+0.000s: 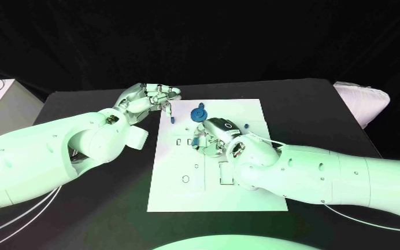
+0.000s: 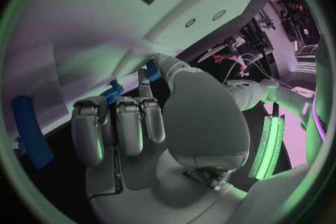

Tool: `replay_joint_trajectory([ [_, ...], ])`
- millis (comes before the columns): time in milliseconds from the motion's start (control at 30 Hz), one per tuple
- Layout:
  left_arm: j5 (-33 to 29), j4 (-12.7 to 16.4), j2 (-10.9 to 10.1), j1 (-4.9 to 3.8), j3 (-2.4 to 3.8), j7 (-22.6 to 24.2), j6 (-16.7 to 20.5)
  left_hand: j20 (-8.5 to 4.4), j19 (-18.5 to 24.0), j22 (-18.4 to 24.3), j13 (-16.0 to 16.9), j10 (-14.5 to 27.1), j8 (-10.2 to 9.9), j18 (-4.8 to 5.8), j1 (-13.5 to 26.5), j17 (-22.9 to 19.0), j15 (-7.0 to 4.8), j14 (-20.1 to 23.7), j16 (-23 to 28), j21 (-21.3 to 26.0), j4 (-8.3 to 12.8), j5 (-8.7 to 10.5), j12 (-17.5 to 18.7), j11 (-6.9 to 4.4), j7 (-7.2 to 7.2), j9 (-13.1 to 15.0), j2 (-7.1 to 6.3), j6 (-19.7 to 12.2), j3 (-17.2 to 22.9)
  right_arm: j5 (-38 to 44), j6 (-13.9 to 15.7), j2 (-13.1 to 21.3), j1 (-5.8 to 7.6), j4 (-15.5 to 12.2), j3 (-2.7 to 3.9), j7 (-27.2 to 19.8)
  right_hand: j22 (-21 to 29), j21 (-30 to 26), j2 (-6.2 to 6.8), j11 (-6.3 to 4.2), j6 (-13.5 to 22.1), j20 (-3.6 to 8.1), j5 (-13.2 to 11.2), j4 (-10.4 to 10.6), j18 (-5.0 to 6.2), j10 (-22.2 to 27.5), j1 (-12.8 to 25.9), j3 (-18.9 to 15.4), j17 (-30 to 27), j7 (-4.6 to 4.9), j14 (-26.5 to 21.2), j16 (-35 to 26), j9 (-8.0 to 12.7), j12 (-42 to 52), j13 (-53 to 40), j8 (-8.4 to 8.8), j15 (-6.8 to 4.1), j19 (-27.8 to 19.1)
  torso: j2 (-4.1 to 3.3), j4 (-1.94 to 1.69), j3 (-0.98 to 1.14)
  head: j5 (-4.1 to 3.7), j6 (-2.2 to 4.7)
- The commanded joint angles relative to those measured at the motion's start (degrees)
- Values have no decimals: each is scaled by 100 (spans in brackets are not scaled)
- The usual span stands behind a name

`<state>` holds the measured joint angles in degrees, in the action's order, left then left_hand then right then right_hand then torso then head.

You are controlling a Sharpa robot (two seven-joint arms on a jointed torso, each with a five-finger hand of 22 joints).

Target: Assemble the parts on the task board

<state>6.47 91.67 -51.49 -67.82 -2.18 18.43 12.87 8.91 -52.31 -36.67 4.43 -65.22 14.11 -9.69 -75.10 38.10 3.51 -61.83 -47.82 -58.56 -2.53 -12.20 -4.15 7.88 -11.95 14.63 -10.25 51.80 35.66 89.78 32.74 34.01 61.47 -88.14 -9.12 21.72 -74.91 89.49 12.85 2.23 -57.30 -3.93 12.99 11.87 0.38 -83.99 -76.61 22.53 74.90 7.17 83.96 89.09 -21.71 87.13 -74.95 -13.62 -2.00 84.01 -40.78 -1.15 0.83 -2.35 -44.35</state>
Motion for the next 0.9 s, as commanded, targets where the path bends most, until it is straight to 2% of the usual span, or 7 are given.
replay_joint_trajectory([
  [33, 16, 8, 8, 0, 3, 12, -115, 7, 40, -6, -5, 31, 21, -90, -27, -5, -3, 41, -33, -35, -4, 21, 33, 4, -1, 8, 8, -49, 30, 32, -53, 1, -8, 3, -4, -26, -1436, -48, 73, 41, 65, -37, -41, 18, -13, -324, 26, -52, 1206, 17, 535, -16, 12, -63, -1236, 36, 49, 552, -2, 0, 0, 0, -1],
  [333, 22, 7, 6, 0, 2, 4, -124, 7, 40, -6, -5, 31, 21, -90, -27, -5, -3, 41, -33, -35, -4, 21, 33, 4, -1, 8, 8, -49, 30, -6, 58, 4, -8, -1, -4, -122, -1409, -88, 155, 82, 172, -89, -53, 154, -3, -197, 167, -386, 1190, 52, 531, -23, 31, -220, -1116, 39, 93, 534, -5, -2, -1, 2, -3],
  [467, 23, 4, 6, 0, 2, 1, -128, 7, 40, -6, -5, 31, 21, -90, -27, -5, -3, 41, -33, -35, -4, 21, 33, 4, -1, 8, 8, -49, 30, -13, 121, 4, -8, -7, -4, -163, -1428, -62, 49, 55, 80, -84, -65, 153, -9, -243, 62, -402, 1199, 19, 533, -20, 12, -167, -1154, -32, 75, 547, -4, -3, -3, 1, -2],
  [667, 24, 1, 7, 0, 2, -1, -132, 7, 40, -6, -5, 31, 21, -90, -27, -5, -3, 41, -33, -35, -4, 21, 33, 4, -1, 8, 8, -49, 30, -17, 172, 7, -8, -14, -4, -196, -1464, -13, -261, -99, -292, 6, -214, 78, -22, -360, -220, -141, 1222, -163, 539, -13, -73, -31, -1257, -302, -45, 570, -1, -3, -2, 6, -3],
  [733, 25, 1, 6, 1, 1, -1, -133, 7, 40, -6, -5, 31, 21, -90, -27, -5, -3, 41, -33, -35, -4, 21, 33, 4, -1, 8, 8, -49, 30, -12, 186, 11, -8, -17, -4, -193, -1468, -8, -306, -137, -320, 44, -246, 46, -23, -373, -263, -51, 1222, -202, 539, -13, -91, -16, -1269, -354, -83, 573, -2, -3, -2, 8, -4],
  [800, 26, 1, 6, 1, 1, -1, -134, 7, 40, -6, -5, 31, 21, -90, -27, -5, -3, 41, -33, -35, -4, 21, 33, 4, -1, 8, 8, -49, 30, 1, 212, 20, -8, -26, -4, -191, -1462, -16, -259, -136, -289, 57, -269, 44, -21, -354, -239, -49, 1225, -193, 540, -12, -91, -43, -1249, -356, -89, 569, -2, -3, -2, 8, -4],
  [900, 28, 1, 6, 1, 1, -3, -134, 7, 40, -6, -5, 31, 21, -90, -27, -5, -3, 41, -33, -35, -4, 21, 33, 4, -1, 8, 8, -49, 30, 25, 265, 41, -8, -52, -4, -202, -1460, -20, -45, -103, -179, 60, -72, 100, -20, -333, -79, -123, 1230, -150, 541, -11, -82, -72, -1228, -358, -70, 568, -2, 0, -1, 11, 10],
])
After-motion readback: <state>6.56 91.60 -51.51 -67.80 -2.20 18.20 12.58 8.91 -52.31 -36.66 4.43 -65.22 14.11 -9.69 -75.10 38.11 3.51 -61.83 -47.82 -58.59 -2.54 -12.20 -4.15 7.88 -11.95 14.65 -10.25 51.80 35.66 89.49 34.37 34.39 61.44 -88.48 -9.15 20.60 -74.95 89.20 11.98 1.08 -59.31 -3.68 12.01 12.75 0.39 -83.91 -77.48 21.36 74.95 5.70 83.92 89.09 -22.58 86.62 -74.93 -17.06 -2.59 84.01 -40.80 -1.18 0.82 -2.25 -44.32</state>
